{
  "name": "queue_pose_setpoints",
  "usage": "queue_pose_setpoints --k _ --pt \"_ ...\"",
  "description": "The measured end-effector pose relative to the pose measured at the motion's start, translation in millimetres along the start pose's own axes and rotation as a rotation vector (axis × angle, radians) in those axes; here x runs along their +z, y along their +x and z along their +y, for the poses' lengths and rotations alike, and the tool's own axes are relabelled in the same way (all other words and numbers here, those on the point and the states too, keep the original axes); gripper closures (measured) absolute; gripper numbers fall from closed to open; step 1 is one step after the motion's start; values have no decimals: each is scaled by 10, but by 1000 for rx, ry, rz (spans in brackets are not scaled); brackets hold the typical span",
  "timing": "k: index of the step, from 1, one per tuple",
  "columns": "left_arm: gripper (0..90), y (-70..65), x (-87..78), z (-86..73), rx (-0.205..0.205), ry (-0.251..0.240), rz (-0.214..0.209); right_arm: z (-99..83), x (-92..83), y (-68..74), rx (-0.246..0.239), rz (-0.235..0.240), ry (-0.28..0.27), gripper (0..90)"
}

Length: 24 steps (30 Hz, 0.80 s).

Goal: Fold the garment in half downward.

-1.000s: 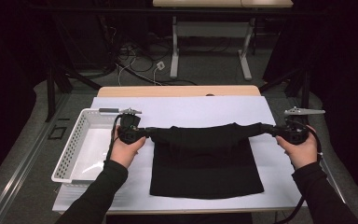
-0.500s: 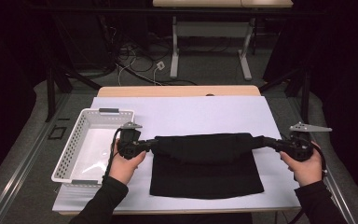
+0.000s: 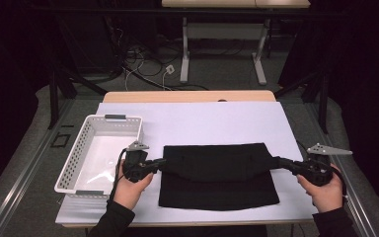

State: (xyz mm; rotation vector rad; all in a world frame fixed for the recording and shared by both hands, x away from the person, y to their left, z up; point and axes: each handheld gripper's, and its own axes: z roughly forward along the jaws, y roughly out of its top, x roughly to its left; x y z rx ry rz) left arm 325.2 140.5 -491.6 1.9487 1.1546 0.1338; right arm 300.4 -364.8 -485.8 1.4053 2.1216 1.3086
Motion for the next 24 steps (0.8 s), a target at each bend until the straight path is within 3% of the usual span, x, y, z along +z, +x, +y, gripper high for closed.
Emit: queue_pose_setpoints --k 11,18,24 --pt "794 -45 108 -114 23 28 37 -108 118 28 -3 -27 32 833" --pt "552 -49 126 -95 41 25 78 -121 100 33 -7 -72 15 634" --pt "418 -64 201 -44 46 4 67 -88 196 101 -56 -68 7 527"
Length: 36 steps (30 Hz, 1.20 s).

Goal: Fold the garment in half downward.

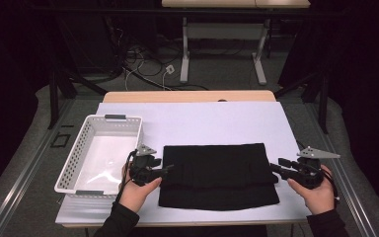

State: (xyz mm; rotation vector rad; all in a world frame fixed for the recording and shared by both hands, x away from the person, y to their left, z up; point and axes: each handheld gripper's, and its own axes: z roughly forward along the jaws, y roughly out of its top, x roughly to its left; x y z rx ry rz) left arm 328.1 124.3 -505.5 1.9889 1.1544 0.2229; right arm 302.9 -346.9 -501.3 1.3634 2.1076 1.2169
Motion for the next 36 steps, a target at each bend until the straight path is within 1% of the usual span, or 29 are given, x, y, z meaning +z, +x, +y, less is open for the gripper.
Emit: queue_pose_setpoints --k 4,5,8,10,12,14,16,18,19,21,23,26,28,30,32,34,36 --pt "349 1 46 37 -4 -10 -5 51 79 71 -17 6 -2 480" --pt "337 4 53 46 -13 -12 -8 65 100 80 -28 11 -2 469" --pt "299 15 67 75 -39 -29 -11 108 166 129 -37 10 8 425" --pt "278 14 79 98 -45 -35 -14 141 208 152 -48 7 19 397" --pt "264 5 103 119 -50 -42 -24 175 255 185 -55 13 17 387" --pt "242 -8 133 140 -44 -41 -35 216 304 235 -71 24 16 384" --pt "241 -28 166 162 -44 -47 -47 250 351 279 -82 37 10 385" --pt "241 -53 201 186 -32 -49 -51 277 401 313 -89 48 6 385" --pt "241 -61 219 200 -21 -45 -54 292 431 331 -94 52 8 385" --pt "242 -90 268 223 -28 -40 -66 321 492 369 -103 59 11 385" --pt "242 -108 315 246 -27 -29 -79 343 550 403 -115 63 10 386" --pt "268 -137 392 285 -7 -18 -79 375 648 468 -127 73 31 400" --pt "280 -147 442 301 -8 -9 -93 388 705 497 -117 75 51 408" --pt "307 -156 506 308 -10 -6 -103 394 757 515 -115 81 58 409" --pt "329 -165 574 318 -5 9 -109 391 811 525 -120 76 67 418" --pt "329 -173 622 328 -16 13 -116 387 847 514 -120 72 75 424" --pt "337 -183 681 346 -32 17 -144 375 888 501 -103 76 82 432"
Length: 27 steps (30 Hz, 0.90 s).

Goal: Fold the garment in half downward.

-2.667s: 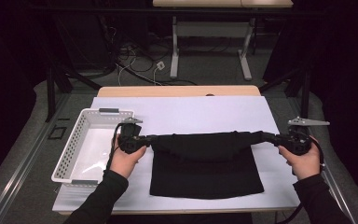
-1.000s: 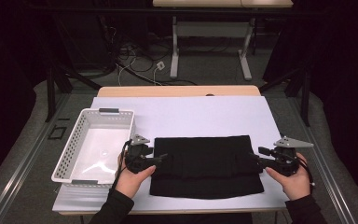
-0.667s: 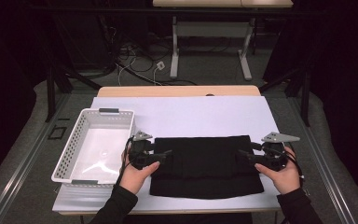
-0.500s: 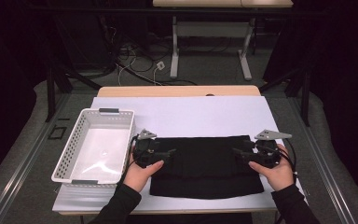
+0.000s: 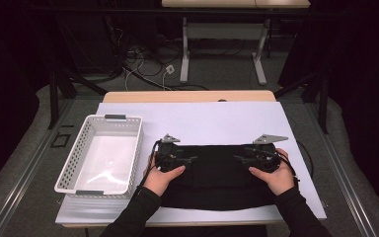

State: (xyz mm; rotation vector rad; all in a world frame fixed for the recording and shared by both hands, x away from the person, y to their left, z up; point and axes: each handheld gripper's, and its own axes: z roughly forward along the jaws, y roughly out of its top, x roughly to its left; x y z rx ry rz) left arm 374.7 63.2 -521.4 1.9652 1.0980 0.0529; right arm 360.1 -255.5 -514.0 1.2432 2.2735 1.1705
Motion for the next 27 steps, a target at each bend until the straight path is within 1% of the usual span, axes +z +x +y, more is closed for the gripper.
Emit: queue_pose_setpoints --k 1,3,4,6,7,8,9,10,12,14,15,18,21,22,24,27 --pt "343 0 18 6 -8 8 -7 -8 15 -6 7 -1 7 435" --pt "344 -2 74 16 -10 24 -4 -29 46 -25 17 -1 17 440" --pt "344 6 104 21 -17 42 -2 -36 55 -29 25 1 23 444" --pt "344 20 147 24 -30 63 2 -50 75 -46 21 -4 40 451" --pt "346 32 167 27 -34 75 -2 -53 75 -45 28 -5 45 453" --pt "360 38 187 27 -48 85 -9 -54 77 -49 30 -5 43 456" --pt "386 48 204 26 -52 94 -14 -56 76 -53 32 -1 40 457" --pt "394 55 222 25 -60 103 -19 -59 75 -55 36 1 37 458" --pt "413 62 237 25 -58 114 -25 -65 75 -67 38 2 36 461" --pt "450 62 252 24 -73 124 -34 -76 77 -85 47 3 38 465" --pt "464 61 255 25 -75 126 -37 -80 75 -88 58 3 47 466" --pt "535 48 259 27 -67 140 -37 -90 87 -114 57 5 46 466" --pt "605 39 266 24 -58 148 -39 -97 95 -128 72 7 55 466" --pt "620 37 266 22 -55 149 -34 -99 102 -140 70 10 52 466" --pt "668 33 262 19 -54 150 -32 -105 110 -155 79 12 59 465" --pt "713 26 245 22 -50 149 -30 -114 117 -167 90 16 71 463"
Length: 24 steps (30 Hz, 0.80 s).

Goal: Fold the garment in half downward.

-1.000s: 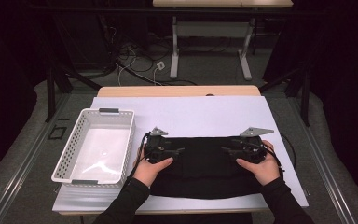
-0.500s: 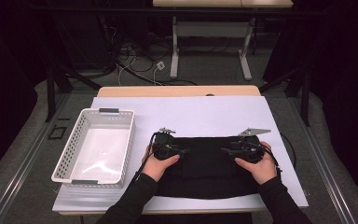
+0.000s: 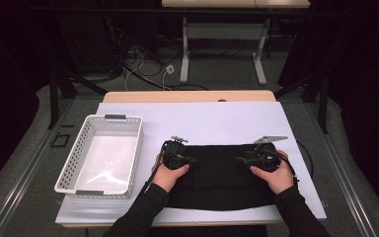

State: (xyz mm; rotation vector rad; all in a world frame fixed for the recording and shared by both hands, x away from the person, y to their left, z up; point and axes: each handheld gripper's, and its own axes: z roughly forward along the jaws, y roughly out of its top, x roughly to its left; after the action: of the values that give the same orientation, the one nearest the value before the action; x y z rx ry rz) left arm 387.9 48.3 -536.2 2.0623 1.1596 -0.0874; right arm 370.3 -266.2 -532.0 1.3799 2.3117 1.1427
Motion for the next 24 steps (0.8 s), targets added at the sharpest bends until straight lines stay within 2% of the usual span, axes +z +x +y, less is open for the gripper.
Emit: queue_pose_setpoints --k 2,4,7,14,17,24 --pt "740 -5 -8 -2 11 0 0 -4 5 -5 -1 4 6 466" --pt "769 -7 -15 -3 17 1 -1 -9 8 -13 0 15 16 513" --pt "805 -14 -14 -9 18 -1 -4 -15 4 -14 14 49 44 617" --pt "845 -30 -26 -20 29 -4 -10 -16 -35 5 -2 80 64 834" --pt "850 -46 -47 -25 37 -6 -13 -15 -65 22 -7 93 69 853" --pt "850 -101 -173 -69 53 -41 -25 -10 -192 89 -28 94 29 855"
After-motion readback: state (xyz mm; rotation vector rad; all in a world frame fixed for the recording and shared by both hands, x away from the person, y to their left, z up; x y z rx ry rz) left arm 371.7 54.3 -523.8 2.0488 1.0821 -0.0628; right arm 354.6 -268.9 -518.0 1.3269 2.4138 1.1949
